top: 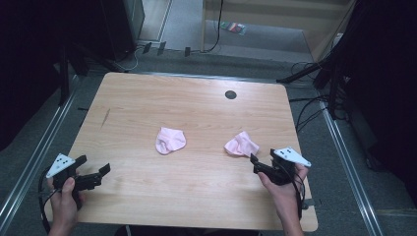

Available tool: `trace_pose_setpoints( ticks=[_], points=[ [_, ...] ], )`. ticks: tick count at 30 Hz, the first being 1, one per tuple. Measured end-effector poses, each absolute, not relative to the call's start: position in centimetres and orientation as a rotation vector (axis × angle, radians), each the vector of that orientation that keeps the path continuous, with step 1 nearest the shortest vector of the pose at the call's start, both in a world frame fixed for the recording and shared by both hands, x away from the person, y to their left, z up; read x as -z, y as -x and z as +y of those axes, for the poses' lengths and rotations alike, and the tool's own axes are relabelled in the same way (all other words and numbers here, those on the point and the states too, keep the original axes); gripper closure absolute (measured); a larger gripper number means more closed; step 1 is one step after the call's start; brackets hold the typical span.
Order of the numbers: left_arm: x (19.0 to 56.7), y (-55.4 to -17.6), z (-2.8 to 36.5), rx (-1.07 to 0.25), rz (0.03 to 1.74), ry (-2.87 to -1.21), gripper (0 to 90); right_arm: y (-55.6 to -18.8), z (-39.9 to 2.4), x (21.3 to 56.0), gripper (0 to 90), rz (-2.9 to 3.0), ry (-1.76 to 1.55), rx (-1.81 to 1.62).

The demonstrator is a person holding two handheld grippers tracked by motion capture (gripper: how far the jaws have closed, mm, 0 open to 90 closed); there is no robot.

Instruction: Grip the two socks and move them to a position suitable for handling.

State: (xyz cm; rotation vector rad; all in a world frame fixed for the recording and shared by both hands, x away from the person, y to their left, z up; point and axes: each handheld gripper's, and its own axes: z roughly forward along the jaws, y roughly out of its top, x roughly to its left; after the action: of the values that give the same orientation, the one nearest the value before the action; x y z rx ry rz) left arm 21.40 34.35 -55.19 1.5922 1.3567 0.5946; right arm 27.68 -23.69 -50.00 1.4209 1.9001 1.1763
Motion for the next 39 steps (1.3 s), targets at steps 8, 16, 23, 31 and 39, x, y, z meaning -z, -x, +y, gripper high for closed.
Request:
trace_pose_setpoints(
  ticks=[8,16,23,31,39],
  points=[
    [55.2,-21.4,34.3,-0.593,1.358,-1.594,0.0,-30.6,-21.1,51.4,30.3,1.952,-1.407,-1.129],
    [55.2,-21.4,34.3,-0.596,1.358,-1.596,0.0,-33.1,-19.5,53.1,28.0,1.988,-1.431,-1.055],
    [55.2,-21.5,34.3,-0.594,1.364,-1.596,0.0,-34.1,-18.9,54.8,21.7,2.044,-1.454,-0.981],
    [55.2,-21.5,34.3,-0.594,1.369,-1.602,0.0,-33.4,-18.4,54.8,68.0,2.019,-1.396,-0.934],
    [55.2,-21.5,34.4,-0.589,1.375,-1.589,0.0,-33.3,-19.0,54.4,86.1,2.003,-1.42,-0.975]
  ],
)
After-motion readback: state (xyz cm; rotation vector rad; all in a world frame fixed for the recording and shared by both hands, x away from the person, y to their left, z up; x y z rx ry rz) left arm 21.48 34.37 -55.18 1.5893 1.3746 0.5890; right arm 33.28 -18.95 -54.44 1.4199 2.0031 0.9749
